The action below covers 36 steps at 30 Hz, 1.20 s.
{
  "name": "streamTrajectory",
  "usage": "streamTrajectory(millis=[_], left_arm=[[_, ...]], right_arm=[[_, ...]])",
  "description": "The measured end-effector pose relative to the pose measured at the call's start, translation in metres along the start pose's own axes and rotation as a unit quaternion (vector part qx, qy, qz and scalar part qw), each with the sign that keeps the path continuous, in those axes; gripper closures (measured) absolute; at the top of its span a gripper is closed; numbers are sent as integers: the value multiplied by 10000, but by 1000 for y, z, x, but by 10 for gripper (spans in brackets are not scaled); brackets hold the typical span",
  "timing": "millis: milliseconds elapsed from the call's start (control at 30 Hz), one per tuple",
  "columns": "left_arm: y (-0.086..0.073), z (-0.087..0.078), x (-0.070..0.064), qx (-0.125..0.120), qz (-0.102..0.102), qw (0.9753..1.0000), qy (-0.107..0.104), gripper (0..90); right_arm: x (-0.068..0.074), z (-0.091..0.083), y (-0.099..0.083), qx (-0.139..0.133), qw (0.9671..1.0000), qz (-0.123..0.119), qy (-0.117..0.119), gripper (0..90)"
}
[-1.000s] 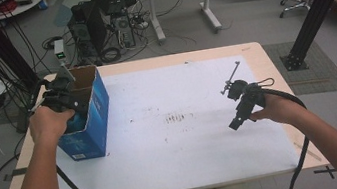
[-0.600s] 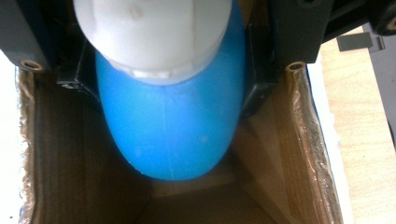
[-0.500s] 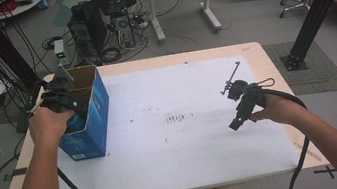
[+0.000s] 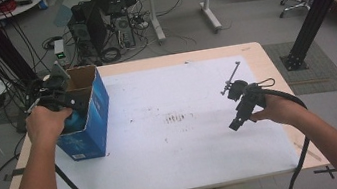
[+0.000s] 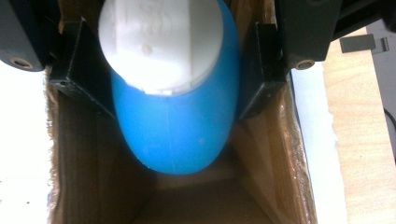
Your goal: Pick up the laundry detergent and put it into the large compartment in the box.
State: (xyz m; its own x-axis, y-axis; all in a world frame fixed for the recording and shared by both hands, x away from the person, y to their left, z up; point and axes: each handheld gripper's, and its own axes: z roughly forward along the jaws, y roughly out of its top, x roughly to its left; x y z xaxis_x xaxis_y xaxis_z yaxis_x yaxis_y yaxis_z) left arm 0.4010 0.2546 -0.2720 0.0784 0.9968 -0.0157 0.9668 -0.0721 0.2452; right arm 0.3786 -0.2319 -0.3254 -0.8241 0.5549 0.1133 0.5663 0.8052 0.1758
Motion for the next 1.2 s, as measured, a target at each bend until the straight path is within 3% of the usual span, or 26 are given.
streamTrajectory(millis=[700,1200], left_arm=[[-1,-28,1,-211,-23,9998,58,319],[7,-62,-5,-394,53,9991,140,314]], right_arm=[[4,-7,-1,-49,10000,-49,-39,205],[4,-8,-1,-52,10000,-63,-54,205]])
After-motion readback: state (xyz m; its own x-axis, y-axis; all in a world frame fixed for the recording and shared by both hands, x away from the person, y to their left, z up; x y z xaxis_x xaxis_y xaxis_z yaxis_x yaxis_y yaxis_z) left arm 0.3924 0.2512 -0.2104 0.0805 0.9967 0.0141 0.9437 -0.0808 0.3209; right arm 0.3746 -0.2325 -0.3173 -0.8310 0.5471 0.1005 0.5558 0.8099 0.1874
